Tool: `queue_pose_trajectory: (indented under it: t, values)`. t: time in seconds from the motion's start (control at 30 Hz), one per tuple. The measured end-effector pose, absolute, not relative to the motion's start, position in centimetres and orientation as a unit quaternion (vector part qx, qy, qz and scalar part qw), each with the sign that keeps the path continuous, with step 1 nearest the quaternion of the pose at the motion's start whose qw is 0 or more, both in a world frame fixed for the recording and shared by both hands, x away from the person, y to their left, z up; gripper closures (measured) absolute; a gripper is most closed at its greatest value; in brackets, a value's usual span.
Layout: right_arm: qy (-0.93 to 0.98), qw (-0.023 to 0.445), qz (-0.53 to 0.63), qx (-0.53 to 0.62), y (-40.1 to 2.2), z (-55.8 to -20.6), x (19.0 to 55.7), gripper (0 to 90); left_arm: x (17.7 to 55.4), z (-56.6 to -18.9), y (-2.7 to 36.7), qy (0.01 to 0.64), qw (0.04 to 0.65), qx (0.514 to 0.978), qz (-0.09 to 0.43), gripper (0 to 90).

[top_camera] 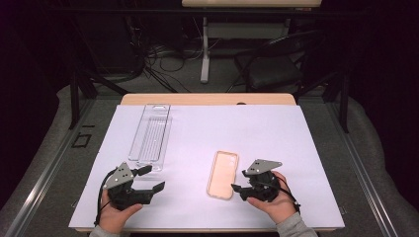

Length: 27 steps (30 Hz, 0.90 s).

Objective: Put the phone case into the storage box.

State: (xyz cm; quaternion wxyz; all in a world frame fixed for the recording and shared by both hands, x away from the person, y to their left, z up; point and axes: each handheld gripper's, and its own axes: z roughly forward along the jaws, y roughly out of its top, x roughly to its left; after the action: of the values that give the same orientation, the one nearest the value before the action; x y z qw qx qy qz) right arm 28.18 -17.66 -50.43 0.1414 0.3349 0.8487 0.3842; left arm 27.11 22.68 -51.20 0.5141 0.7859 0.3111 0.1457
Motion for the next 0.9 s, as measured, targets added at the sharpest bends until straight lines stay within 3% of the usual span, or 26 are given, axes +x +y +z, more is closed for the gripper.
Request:
queue_pose_trajectory:
  t: [0.63,0.9]
  values:
    - [0.881,0.146,0.329,0.307,-16.9,-49.7,29.4,44.6,27.2,-51.2,22.7,0.310,0.512,0.788,0.145,23.7]
    - [0.896,0.123,0.309,0.294,-16.5,-49.8,29.8,46.0,27.2,-51.3,22.7,0.311,0.513,0.787,0.143,23.7]
